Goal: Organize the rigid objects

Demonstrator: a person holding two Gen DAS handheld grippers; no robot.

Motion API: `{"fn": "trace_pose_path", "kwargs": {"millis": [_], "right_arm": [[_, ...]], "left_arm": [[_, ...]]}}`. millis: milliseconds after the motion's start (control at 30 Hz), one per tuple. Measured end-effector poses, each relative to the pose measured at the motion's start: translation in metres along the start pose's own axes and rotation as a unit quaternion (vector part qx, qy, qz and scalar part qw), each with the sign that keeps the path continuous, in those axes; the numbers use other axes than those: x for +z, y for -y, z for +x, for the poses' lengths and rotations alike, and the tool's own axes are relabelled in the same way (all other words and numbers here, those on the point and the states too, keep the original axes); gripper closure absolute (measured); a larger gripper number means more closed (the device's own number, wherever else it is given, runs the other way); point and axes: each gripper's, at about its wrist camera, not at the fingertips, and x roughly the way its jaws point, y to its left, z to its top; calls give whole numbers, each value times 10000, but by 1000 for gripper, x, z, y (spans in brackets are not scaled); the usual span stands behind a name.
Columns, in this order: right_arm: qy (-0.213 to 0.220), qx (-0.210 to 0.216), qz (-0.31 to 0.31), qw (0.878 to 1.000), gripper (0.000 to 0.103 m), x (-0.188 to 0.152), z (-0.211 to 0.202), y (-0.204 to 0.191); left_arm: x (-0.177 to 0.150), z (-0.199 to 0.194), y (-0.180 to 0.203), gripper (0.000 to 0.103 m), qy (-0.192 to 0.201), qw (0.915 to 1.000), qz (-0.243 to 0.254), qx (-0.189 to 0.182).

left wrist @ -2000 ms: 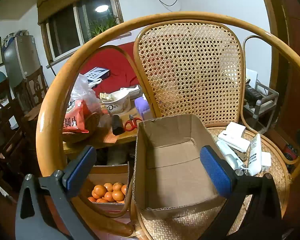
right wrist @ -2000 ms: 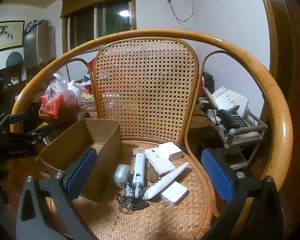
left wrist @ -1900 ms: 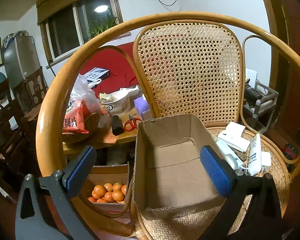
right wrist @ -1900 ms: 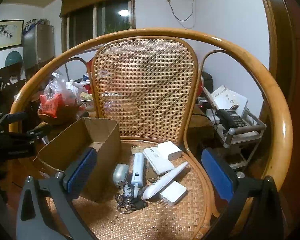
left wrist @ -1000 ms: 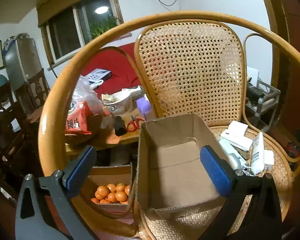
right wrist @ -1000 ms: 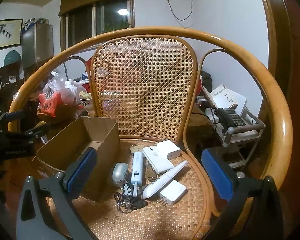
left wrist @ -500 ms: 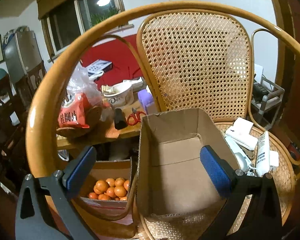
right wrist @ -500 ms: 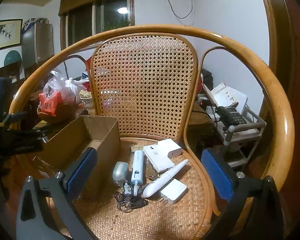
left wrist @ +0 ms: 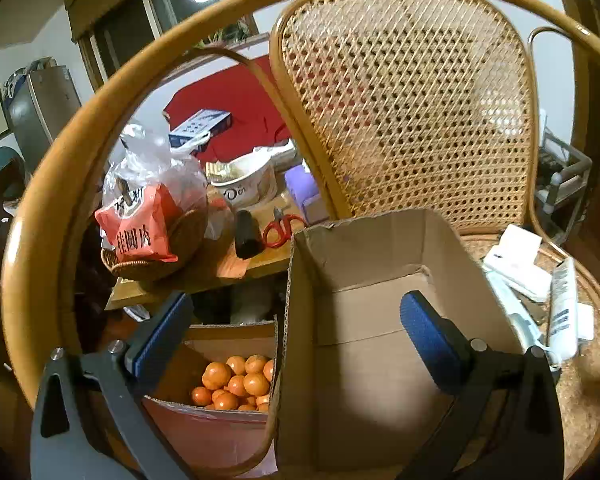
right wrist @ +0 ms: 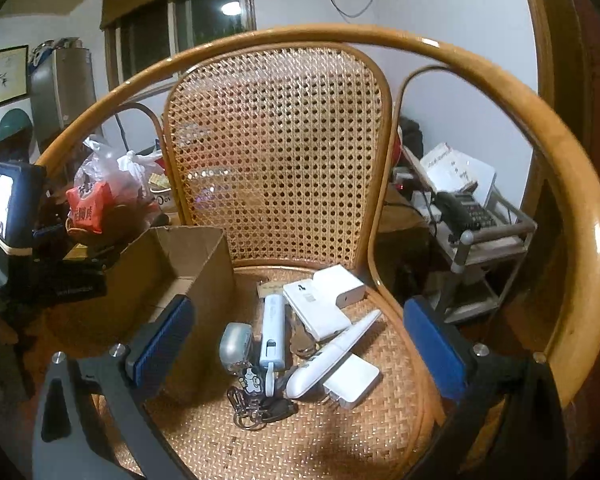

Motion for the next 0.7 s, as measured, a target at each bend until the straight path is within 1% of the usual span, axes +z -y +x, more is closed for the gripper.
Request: {"fn": "trace_pose_path", "kwargs": {"millis": [67, 200, 267, 300, 400, 467, 500, 567, 600, 667, 700], "right_arm": [[-98, -3, 39, 9999, 0, 1, 6, 2], [-308, -62, 98, 9995, 0, 1, 21, 7], [-477, -24, 163, 9987, 0, 0, 29, 11], [-565, -13, 209, 9982, 0, -1, 34, 14], [-770, -34, 321, 9965, 0, -4, 45, 21], [-905, -72, 379, 9951, 0, -7, 53, 26], [-960, -95, 402, 9945, 0, -8, 55, 27], [-1099, -127, 456, 9928, 0, -9, 61, 31], [-1177, -108, 507, 9917, 0, -10, 65, 33], [-1297, -25, 618, 9896, 0, -12, 72, 38], [-1331, 13, 661, 9889, 0, -14, 75, 38]], "left_arm": [[1, 8, -2, 1, -131, 9999, -55, -15], [1, 25, -10, 2, -490, 9983, -222, -210], [0, 32, -13, 12, -690, 9967, -321, -290], [-1, 35, -14, 13, -772, 9958, -359, -327], [-6, 45, -19, 26, -1022, 9930, -442, -396], [-9, 51, -21, 42, -1219, 9901, -476, -516], [-10, 55, -22, 44, -1280, 9891, -496, -535], [-15, 62, -25, 53, -1449, 9864, -560, -533], [-16, 65, -26, 55, -1500, 9855, -580, -532], [-19, 69, -29, 64, -1597, 9838, -626, -521], [-21, 71, -30, 67, -1664, 9826, -635, -530]]}}
